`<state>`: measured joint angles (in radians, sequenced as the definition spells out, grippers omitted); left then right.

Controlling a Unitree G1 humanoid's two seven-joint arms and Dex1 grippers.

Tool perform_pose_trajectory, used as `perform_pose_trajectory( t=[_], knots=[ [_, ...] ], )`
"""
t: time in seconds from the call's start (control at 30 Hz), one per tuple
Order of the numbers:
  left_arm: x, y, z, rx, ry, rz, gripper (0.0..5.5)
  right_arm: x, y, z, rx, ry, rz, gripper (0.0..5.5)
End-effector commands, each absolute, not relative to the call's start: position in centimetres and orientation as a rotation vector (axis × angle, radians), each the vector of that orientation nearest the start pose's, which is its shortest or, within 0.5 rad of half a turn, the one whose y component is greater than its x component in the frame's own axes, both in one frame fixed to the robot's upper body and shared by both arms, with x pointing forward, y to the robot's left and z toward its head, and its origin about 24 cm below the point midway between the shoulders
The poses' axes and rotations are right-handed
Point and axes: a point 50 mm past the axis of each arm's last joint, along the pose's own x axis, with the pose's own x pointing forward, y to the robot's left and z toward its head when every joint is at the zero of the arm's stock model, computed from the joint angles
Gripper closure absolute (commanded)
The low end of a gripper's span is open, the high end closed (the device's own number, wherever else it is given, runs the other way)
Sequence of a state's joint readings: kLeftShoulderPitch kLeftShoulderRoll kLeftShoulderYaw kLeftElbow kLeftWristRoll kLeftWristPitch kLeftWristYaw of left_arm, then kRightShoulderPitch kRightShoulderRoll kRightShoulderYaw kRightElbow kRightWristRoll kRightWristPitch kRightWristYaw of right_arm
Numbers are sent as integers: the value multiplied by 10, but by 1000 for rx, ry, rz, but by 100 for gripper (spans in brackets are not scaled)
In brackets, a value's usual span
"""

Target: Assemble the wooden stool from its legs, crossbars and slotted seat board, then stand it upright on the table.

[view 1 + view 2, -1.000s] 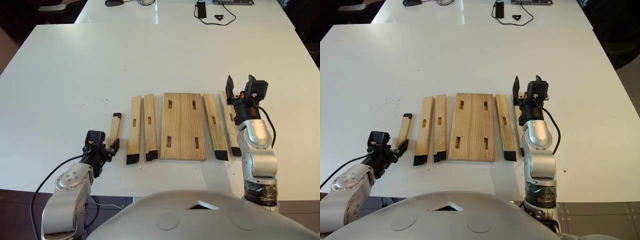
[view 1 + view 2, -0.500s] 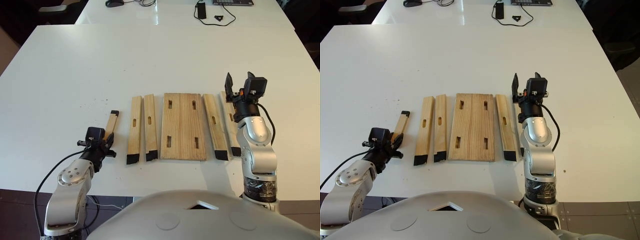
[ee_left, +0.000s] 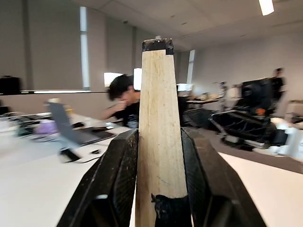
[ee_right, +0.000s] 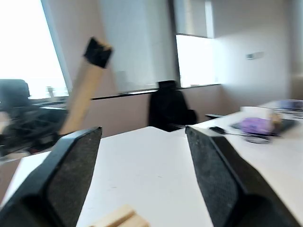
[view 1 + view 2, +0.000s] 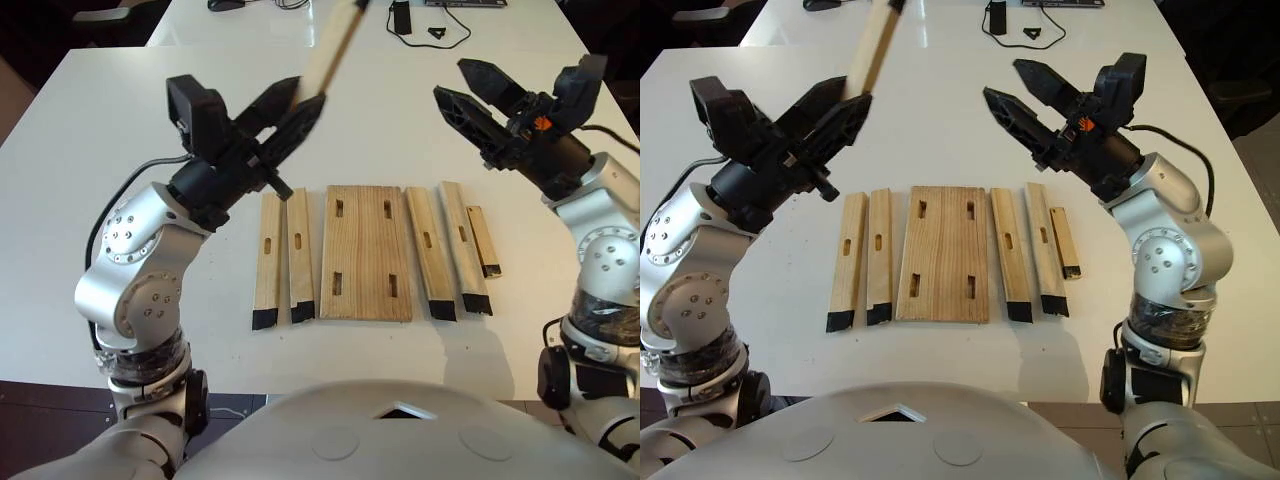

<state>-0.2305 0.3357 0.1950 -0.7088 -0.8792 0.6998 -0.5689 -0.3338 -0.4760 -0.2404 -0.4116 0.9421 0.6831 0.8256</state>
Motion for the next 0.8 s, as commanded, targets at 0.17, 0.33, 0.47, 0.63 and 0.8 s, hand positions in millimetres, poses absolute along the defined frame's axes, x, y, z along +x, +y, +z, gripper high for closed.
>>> perform_pose_trajectory(
  t=[0.17,0.33,0.47,0.63,0.8],
  knots=[
    [210,114,219,-368,-209,-1372,419,235,-156,224,280,-188,1482,228],
    [214,115,211,-378,-145,-1405,419,233,-156,221,250,-170,1518,228],
    [214,117,205,-371,-124,-1395,419,229,-157,221,252,-163,1551,228],
    [209,116,199,-332,-101,-1414,419,233,-160,232,295,-191,1545,228],
    [210,114,197,-291,-100,-1420,419,234,-161,235,296,-169,1569,228]
  ],
)
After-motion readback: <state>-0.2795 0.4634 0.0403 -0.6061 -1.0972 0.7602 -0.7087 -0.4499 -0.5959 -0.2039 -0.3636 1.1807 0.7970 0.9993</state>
